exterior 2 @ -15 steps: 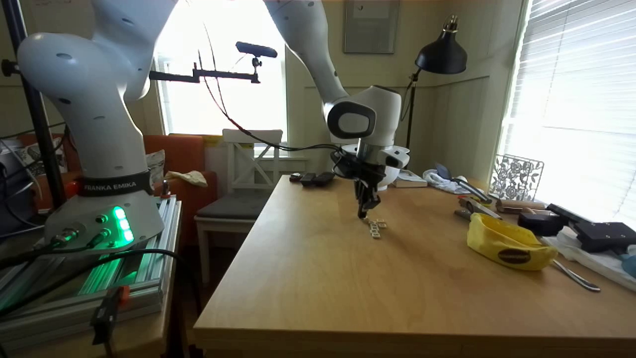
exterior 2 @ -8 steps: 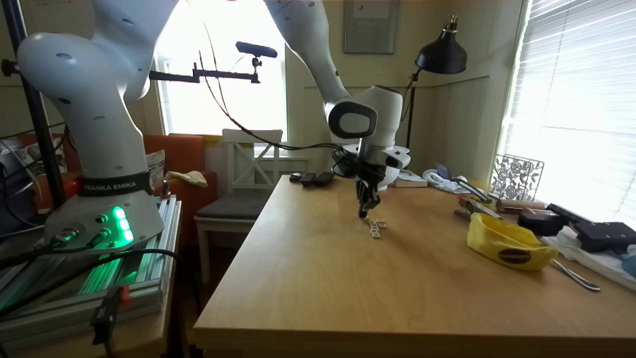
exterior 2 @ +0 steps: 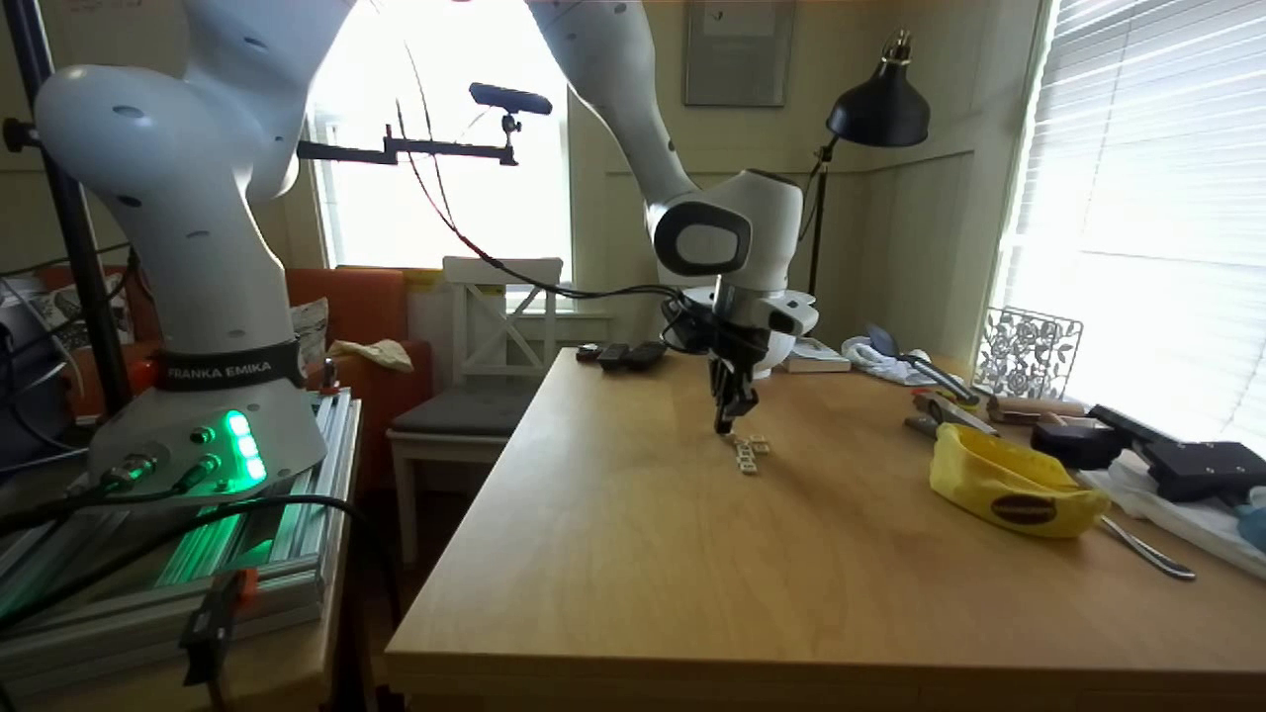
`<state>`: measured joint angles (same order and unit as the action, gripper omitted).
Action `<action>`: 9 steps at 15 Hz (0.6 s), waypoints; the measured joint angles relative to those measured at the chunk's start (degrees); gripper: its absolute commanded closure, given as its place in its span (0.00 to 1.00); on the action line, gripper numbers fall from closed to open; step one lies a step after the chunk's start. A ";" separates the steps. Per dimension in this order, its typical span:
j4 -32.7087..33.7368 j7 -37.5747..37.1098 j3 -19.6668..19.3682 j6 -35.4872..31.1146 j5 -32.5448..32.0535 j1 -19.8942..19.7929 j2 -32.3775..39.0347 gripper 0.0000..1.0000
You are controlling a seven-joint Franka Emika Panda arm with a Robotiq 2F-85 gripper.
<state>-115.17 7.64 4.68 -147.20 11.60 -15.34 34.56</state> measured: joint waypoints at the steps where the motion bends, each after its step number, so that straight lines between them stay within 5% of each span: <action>1: 0.02 -0.23 -0.07 0.00 0.00 0.00 0.01 1.00; 9: 0.52 -2.10 -0.14 0.00 1.56 0.10 0.33 1.00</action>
<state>-114.66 5.54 4.53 -147.20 13.16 -15.24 34.90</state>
